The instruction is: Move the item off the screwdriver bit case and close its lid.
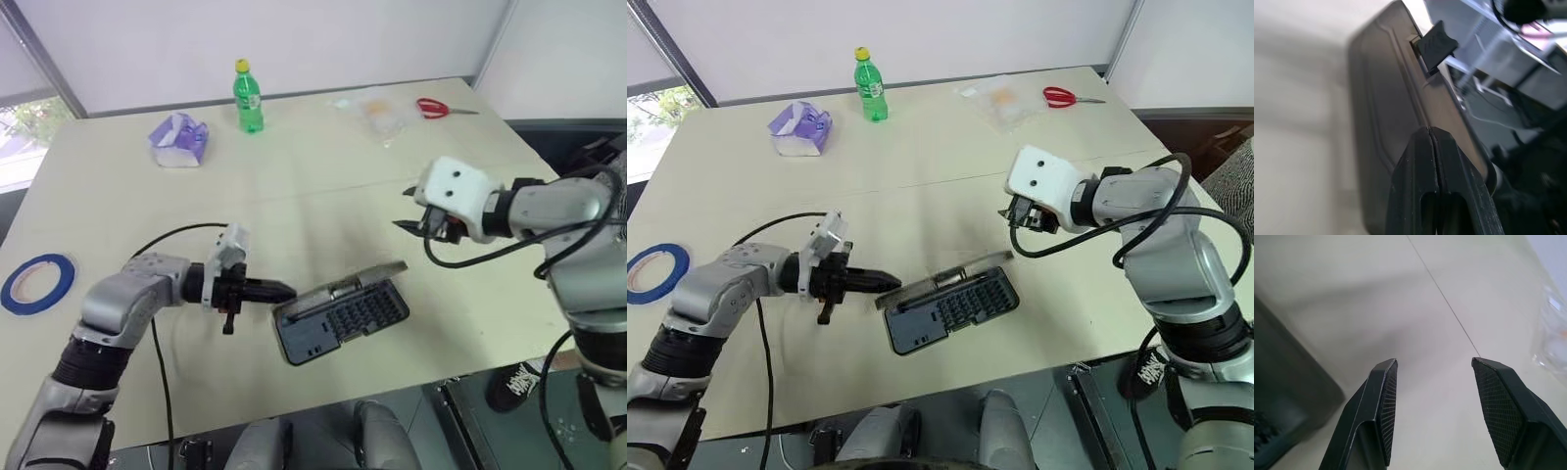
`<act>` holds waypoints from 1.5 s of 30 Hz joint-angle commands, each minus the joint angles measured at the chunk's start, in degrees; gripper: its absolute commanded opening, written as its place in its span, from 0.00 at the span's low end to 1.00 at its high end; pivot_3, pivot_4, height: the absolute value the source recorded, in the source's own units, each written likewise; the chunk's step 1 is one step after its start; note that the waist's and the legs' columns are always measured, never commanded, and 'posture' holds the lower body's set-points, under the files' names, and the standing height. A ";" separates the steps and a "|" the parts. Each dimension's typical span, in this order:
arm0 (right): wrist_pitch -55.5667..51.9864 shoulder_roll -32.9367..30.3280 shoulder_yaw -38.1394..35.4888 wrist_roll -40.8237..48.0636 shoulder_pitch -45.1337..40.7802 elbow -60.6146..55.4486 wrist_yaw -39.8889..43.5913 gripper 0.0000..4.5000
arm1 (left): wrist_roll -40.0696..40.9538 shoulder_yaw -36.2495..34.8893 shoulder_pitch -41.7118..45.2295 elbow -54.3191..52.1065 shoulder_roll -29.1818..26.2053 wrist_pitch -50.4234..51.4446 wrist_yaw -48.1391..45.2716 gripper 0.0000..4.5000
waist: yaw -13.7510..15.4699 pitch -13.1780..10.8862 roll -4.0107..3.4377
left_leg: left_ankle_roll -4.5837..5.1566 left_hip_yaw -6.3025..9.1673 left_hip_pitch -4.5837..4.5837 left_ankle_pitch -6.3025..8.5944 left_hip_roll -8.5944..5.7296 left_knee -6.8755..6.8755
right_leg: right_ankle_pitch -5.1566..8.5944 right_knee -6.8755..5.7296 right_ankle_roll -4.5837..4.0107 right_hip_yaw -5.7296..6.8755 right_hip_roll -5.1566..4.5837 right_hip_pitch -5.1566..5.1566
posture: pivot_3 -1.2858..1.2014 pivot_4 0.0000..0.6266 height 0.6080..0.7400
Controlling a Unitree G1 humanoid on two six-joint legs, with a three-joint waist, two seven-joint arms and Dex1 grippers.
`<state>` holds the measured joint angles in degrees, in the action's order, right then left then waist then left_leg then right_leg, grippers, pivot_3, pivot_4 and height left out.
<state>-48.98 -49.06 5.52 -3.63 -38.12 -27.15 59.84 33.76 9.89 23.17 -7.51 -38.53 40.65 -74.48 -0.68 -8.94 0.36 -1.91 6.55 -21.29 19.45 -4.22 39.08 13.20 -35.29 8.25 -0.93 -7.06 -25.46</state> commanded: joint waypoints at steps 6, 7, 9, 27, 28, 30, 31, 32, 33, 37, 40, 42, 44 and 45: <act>-0.13 -1.18 -0.61 1.96 -1.19 -1.12 -3.67 0.55 | -8.60 8.24 -0.86 8.07 7.95 -8.04 2.78 0.00 | 0.08 0.00 0.00 | 0.00 -0.03 -0.01 0.00 -0.02 0.03 | 0.00 0.00 0.00 0.00 0.00 0.01 | 0.52 0.24 1.00; -0.31 -1.24 -0.43 2.20 -1.12 -1.31 -3.91 0.55 | -9.54 8.65 -1.01 9.10 8.30 -8.99 2.86 0.00 | 0.12 0.01 -0.01 | 0.00 -0.01 -0.01 0.00 -0.01 0.04 | 0.00 0.00 0.00 0.01 0.00 0.01 | 0.52 0.24 1.00; -0.67 -1.36 0.04 2.63 -0.73 -2.01 -4.40 0.55 | -13.17 11.02 -1.79 11.89 7.32 -11.75 2.60 0.00 | 0.19 0.02 -0.02 | 0.00 -0.01 0.02 0.00 -0.02 0.04 | -0.01 -0.01 0.00 0.01 -0.02 0.05 | 0.52 0.24 1.00; -4.56 3.60 -1.64 17.39 7.85 -8.75 -4.63 0.50 | -3.31 2.58 2.11 3.40 3.06 -3.03 2.46 0.00 | -0.04 0.20 -0.20 | 0.15 0.00 0.86 0.08 0.05 -0.09 | 0.00 0.07 0.01 0.00 0.03 0.80 | 0.52 0.24 1.00; -5.07 4.33 -1.81 18.53 8.16 -8.90 -4.91 0.44 | -2.71 2.07 2.70 3.10 3.05 -2.20 2.61 0.00 | 0.02 0.17 -0.20 | 0.15 0.01 0.85 0.08 0.05 -0.09 | 0.00 0.06 0.01 0.01 0.03 0.78 | 0.52 0.24 1.00; -5.29 5.25 -1.61 20.88 9.94 -9.78 -4.84 0.28 | -2.71 1.65 4.39 3.72 3.34 -1.27 2.81 0.00 | 0.27 0.16 -0.18 | 0.14 0.01 0.80 0.08 0.04 -0.06 | 0.00 0.07 0.01 0.00 0.03 0.77 | 0.52 0.24 1.00; -5.54 5.52 -1.36 21.90 10.83 -10.23 -4.88 0.17 | -3.23 1.76 5.22 4.51 3.57 -1.43 2.87 0.00 | 0.42 0.15 -0.17 | 0.15 0.03 0.79 0.08 0.04 -0.04 | 0.00 0.08 0.01 0.01 0.02 0.79 | 0.52 0.24 1.00; -5.84 5.78 -1.01 22.80 11.44 -10.56 -4.98 0.05 | -3.85 1.97 6.00 5.49 3.77 -1.78 2.84 0.00 | 0.51 0.15 -0.17 | 0.15 0.03 0.78 0.08 0.03 -0.03 | 0.00 0.09 0.01 0.00 0.02 0.79 | 0.52 0.24 1.00; -5.96 5.92 -0.55 23.85 12.16 -10.97 -4.91 0.01 | -4.43 2.24 6.79 6.71 4.13 -2.15 2.78 0.00 | 0.57 0.15 -0.17 | 0.15 0.03 0.77 0.08 0.02 -0.03 | 0.00 0.09 0.01 0.01 0.02 0.79 | 0.52 0.24 1.00; -5.73 5.62 1.60 27.02 15.19 -12.14 -4.58 0.01 | -7.10 3.49 9.55 11.59 6.31 -4.34 2.83 0.00 | 0.40 0.12 -0.13 | 0.15 0.00 0.78 0.08 0.01 -0.04 | 0.00 0.10 0.01 0.01 0.02 0.78 | 0.52 0.24 1.00; -5.57 5.24 3.32 29.20 17.68 -12.80 -3.78 0.01 | -10.57 4.72 11.60 16.50 8.42 -8.10 3.23 0.00 | 0.39 0.11 -0.10 | 0.15 0.00 0.78 0.08 0.00 -0.04 | 0.00 0.10 0.01 0.01 0.02 0.78 | 0.52 0.24 1.00; -4.26 4.27 5.11 29.21 19.76 -12.83 -3.18 0.01 | -12.55 5.46 13.00 20.08 10.24 -10.23 4.00 0.00 | 0.41 0.08 -0.06 | 0.15 0.00 0.77 0.08 -0.01 -0.03 | 0.00 0.10 0.01 0.01 0.02 0.78 | 0.52 0.24 1.00; -3.27 3.73 6.61 28.59 20.85 -12.28 -3.43 0.01 | -13.84 5.72 13.95 22.35 11.51 -11.57 4.29 0.00 | 0.44 0.04 0.00 | 0.15 0.00 0.77 0.08 -0.02 -0.03 | 0.00 0.11 0.01 0.01 0.02 0.78 | 0.52 0.24 1.00; -2.11 3.34 7.81 27.50 21.77 -11.24 -3.67 0.01 | -14.95 6.13 14.79 24.23 12.95 -12.90 4.88 0.00 | 0.39 0.03 0.02 | 0.15 -0.01 0.77 0.08 -0.02 -0.03 | 0.00 0.11 0.01 0.02 0.02 0.78 | 0.52 0.24 1.00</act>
<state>-53.21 -45.21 12.61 24.55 -16.61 -38.00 56.25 20.20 15.45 36.36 15.58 -26.49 30.08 -70.16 -0.29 -8.91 0.38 -1.75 6.53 -20.50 19.53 -4.24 39.05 13.20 -35.18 8.26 -0.91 -7.04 -24.68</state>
